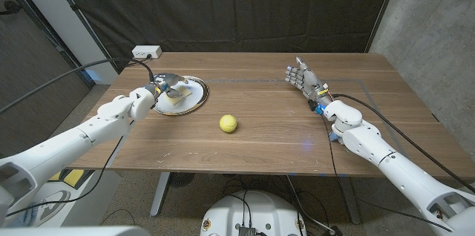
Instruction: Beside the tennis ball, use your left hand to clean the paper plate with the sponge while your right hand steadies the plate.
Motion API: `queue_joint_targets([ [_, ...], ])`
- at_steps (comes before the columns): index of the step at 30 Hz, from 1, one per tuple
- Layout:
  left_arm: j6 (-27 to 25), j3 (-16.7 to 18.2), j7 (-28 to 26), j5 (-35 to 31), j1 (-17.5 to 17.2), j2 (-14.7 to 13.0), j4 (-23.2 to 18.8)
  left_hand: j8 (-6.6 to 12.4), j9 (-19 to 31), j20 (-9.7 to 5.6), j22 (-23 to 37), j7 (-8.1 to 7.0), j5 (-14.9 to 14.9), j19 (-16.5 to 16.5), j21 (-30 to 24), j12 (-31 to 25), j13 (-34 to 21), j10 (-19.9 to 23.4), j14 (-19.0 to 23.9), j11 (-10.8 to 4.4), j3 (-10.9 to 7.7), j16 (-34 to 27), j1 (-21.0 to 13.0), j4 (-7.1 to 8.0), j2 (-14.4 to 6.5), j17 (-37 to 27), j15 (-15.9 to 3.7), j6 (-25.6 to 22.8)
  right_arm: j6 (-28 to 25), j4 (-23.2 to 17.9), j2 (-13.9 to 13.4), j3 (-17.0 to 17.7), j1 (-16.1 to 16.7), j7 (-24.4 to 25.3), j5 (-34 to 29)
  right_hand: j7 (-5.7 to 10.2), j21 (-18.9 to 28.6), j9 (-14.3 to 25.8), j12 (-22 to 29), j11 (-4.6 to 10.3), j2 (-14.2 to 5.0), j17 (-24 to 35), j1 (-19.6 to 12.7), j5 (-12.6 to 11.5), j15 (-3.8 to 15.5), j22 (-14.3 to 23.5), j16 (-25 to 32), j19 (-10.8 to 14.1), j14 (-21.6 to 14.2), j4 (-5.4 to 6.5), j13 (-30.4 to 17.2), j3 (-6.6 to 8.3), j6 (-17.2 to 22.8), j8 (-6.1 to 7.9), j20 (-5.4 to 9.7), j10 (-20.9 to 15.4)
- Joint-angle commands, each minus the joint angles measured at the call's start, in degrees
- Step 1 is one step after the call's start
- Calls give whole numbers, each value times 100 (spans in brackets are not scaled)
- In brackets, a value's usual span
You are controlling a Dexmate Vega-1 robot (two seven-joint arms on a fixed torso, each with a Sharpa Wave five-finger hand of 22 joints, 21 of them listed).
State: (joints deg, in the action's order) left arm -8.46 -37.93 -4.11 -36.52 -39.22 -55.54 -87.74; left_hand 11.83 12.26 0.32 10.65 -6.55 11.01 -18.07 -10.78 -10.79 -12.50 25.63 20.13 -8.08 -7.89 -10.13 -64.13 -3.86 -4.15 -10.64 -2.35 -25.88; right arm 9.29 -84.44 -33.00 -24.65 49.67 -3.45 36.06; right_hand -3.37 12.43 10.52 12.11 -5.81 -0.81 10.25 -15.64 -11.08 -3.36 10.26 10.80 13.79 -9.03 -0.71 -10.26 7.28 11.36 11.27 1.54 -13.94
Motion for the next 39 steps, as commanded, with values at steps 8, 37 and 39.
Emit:
queue_joint_targets([
  [8,-257,315,-199,167,-432,-315,-520,199,-11,-341,89,101,27,-881,-446,-223,30,506,737,-10,-104,-262,-27,24,-283,-39,-642,-557,-48,100,71,-71,-108,-25,-35,24,-17,25,-2,-40,-68,19,-4,14,-30,28,-14,46,-37,-44,-31,4,5,-12,-15,-12],
  [37,-183,293,-121,581,-612,-196,-285,361,-56,-450,117,200,-25,-1170,-635,-319,63,1126,1259,24,-142,-297,84,110,-385,-34,-716,-1263,-133,121,53,-111,-185,-91,-46,20,-29,25,3,-44,-79,20,4,15,-36,29,-10,57,-54,-56,-31,-1,29,-5,-16,-33],
  [39,-202,296,-133,619,-626,-184,-258,363,-59,-453,117,199,-25,-1173,-639,-320,64,1148,1268,19,-144,-292,85,110,-385,-33,-719,-1284,-137,120,47,-109,-185,-93,-47,21,-29,25,3,-43,-80,20,4,15,-33,30,-9,58,-56,-56,-31,-2,30,-4,-16,-33],
])
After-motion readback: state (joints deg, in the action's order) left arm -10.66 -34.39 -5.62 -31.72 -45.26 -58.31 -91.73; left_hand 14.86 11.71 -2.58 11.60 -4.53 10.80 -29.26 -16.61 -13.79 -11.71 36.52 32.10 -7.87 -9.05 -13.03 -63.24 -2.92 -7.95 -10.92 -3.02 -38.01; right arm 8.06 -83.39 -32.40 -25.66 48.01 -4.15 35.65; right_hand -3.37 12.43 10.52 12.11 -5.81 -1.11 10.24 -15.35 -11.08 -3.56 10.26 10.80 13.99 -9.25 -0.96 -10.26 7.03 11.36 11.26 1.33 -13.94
